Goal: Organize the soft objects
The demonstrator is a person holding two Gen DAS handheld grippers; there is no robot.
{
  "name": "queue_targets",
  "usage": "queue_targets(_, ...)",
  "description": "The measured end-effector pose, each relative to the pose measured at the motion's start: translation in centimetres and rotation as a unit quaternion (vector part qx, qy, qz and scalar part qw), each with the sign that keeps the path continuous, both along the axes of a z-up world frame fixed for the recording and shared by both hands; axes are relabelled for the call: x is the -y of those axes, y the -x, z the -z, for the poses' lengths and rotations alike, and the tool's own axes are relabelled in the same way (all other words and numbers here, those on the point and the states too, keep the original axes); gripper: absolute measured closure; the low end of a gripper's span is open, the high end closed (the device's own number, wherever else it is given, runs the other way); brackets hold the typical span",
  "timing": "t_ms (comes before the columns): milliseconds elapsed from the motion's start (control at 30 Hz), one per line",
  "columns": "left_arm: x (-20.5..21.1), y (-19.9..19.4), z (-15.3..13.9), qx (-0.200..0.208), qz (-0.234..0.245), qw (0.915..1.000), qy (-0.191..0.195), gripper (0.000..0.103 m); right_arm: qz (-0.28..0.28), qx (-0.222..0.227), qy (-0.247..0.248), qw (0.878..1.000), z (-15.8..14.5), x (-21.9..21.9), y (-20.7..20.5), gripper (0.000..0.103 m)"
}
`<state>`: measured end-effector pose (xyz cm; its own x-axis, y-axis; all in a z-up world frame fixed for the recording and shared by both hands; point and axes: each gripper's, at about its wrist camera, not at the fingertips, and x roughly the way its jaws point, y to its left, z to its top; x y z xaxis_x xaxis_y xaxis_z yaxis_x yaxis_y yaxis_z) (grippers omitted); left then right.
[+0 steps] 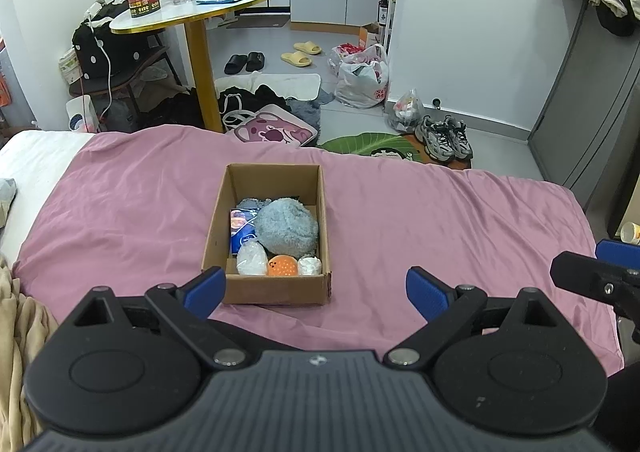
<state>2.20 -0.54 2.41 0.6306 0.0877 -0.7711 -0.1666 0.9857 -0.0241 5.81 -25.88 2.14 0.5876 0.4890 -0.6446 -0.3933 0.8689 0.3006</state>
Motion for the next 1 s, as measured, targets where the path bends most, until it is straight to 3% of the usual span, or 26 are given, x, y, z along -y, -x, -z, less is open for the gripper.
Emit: queue_targets(1000,-0.2,-0.7,1.6,0.001,-0.011,0.9999,0.006,0.007,-0.007,0.002,0.006,1.0,0.8,0.2,-0.4,0.0)
